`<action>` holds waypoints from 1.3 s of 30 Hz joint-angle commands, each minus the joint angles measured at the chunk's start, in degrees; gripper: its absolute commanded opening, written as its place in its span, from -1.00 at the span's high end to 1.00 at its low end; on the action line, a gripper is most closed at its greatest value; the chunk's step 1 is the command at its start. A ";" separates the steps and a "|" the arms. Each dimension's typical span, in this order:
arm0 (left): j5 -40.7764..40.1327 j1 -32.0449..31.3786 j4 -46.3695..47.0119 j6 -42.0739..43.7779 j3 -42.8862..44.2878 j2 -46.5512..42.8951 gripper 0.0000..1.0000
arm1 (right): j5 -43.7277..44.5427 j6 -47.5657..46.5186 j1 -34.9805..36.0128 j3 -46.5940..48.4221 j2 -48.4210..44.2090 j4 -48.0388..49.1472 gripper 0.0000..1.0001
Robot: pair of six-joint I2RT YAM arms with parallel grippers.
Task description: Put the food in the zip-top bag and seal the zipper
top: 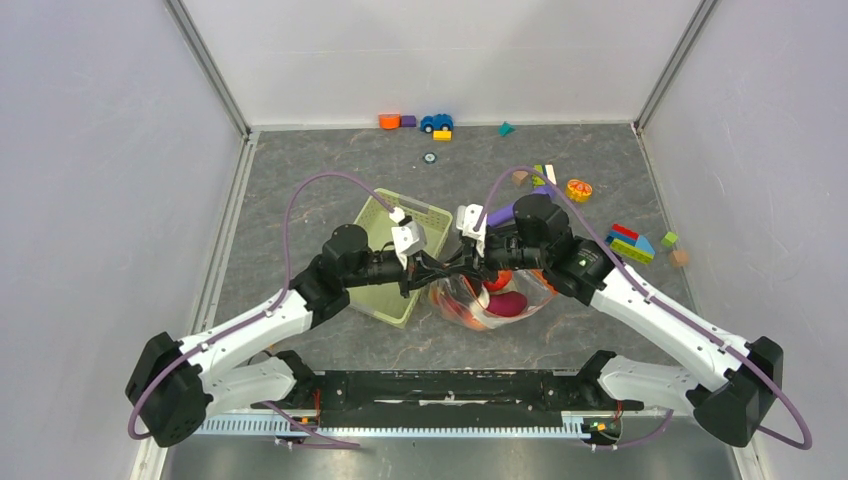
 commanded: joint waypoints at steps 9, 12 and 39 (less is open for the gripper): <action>-12.23 -0.20 4.35 -3.57 -7.68 -10.05 0.96 | 10.73 6.08 0.57 -3.71 -4.39 1.80 1.00; -11.91 -0.24 4.67 -3.90 -8.65 -11.53 0.96 | 10.20 6.10 0.61 -4.30 -5.20 2.20 1.00; -31.58 -0.24 3.91 -10.34 -14.02 -18.58 0.96 | 23.52 13.95 0.54 -9.86 -13.69 0.80 1.00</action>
